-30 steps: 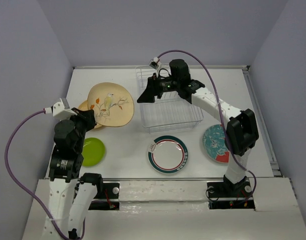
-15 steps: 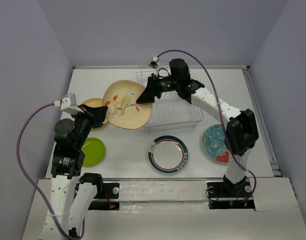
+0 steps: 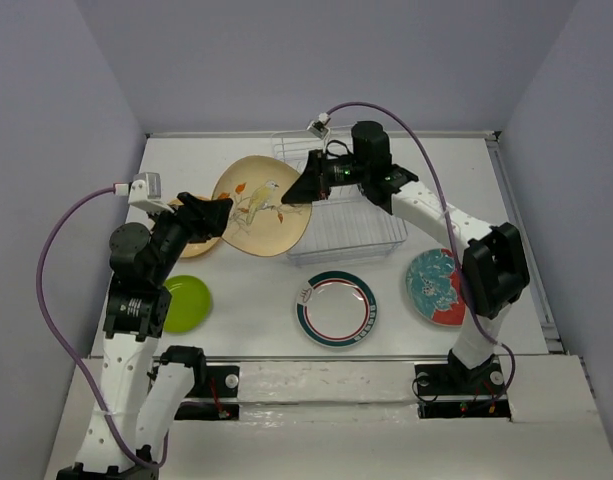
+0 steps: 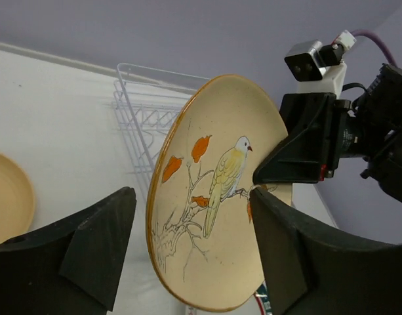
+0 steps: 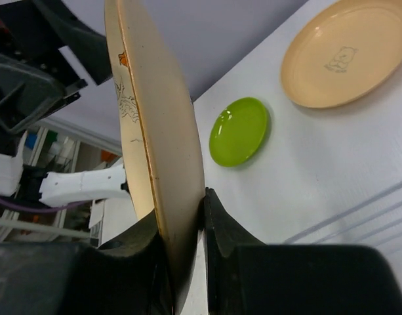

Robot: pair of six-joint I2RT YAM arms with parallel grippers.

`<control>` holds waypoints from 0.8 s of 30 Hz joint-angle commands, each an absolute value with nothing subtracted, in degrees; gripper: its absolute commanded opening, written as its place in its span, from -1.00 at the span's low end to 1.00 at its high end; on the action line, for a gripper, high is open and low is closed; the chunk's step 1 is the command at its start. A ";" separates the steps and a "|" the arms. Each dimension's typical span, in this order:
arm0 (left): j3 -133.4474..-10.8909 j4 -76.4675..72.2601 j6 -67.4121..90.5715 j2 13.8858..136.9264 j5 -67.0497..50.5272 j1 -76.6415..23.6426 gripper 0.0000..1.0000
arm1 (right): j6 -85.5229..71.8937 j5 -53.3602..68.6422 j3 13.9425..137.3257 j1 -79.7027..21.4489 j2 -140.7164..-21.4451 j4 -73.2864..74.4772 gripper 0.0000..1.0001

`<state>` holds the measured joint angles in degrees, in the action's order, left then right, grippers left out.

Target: Load the plates into the dish rack

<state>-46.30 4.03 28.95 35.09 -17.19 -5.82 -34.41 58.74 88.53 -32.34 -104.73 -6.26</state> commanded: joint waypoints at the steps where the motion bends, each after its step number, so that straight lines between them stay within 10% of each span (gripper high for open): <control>1: -51.59 5.69 20.51 36.38 -16.19 -6.06 0.81 | -31.22 43.90 91.66 -29.18 -97.21 -1.70 -0.86; 14: -39.55 4.93 14.59 32.70 -3.16 -10.02 0.98 | -11.01 -29.22 110.64 -29.18 -101.68 22.06 -0.86; 24: -39.81 5.62 14.15 31.73 -0.88 -13.01 0.98 | -0.70 -42.19 122.52 -29.18 -114.08 23.03 -0.86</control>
